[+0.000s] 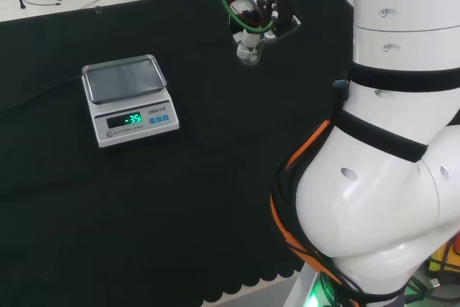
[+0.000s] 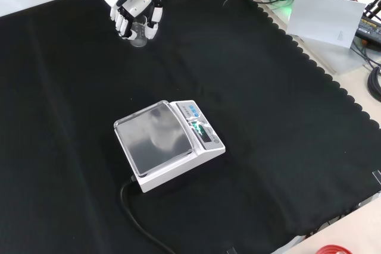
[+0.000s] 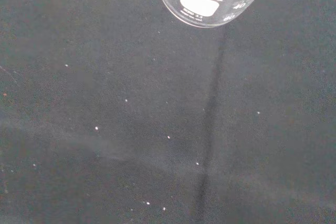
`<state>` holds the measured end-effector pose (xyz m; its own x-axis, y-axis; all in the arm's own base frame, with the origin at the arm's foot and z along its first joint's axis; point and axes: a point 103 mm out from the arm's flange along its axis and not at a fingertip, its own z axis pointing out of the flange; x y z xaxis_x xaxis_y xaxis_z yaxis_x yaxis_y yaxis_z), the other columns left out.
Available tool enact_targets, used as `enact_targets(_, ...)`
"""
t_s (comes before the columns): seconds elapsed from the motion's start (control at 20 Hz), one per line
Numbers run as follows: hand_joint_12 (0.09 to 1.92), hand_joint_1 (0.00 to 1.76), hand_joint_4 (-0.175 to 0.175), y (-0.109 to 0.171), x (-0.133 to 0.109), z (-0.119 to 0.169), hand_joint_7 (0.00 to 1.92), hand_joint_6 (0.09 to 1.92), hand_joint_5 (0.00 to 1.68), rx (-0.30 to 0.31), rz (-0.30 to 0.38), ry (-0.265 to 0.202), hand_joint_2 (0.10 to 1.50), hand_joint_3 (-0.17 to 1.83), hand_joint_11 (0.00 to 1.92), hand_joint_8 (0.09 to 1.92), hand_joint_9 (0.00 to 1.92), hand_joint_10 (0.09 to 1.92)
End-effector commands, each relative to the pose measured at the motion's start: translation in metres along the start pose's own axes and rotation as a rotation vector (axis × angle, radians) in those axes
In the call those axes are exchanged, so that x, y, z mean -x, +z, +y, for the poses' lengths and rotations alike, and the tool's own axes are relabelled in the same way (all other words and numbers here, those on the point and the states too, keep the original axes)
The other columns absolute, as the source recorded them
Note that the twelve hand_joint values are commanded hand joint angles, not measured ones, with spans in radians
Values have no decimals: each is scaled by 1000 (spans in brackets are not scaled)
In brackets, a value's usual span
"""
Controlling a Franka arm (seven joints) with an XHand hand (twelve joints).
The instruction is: Put the beaker on the electronic balance.
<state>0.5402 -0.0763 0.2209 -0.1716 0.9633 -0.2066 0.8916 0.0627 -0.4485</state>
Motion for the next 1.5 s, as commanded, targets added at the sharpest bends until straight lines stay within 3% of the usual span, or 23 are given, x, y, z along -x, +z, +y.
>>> enact_targets(0.05, 1209, 1096, -136, -15, -14, 2, 693, 1246, 820, 15, -13, -26, 1191, 15, 733, 806, 933, 764)
enact_targets(0.6, 1202, 1098, -139, -35, -45, 13, 698, 1241, 822, 29, -37, -64, 1191, 12, 741, 806, 935, 765)
enact_targets(1.0, 1200, 1099, -141, -52, -85, 30, 699, 1241, 823, 16, -113, -94, 1191, 12, 745, 806, 936, 766)
enact_targets(1.5, 1197, 1100, -144, -75, -129, 30, 702, 1242, 822, 60, -132, -172, 1192, 11, 752, 807, 939, 767)
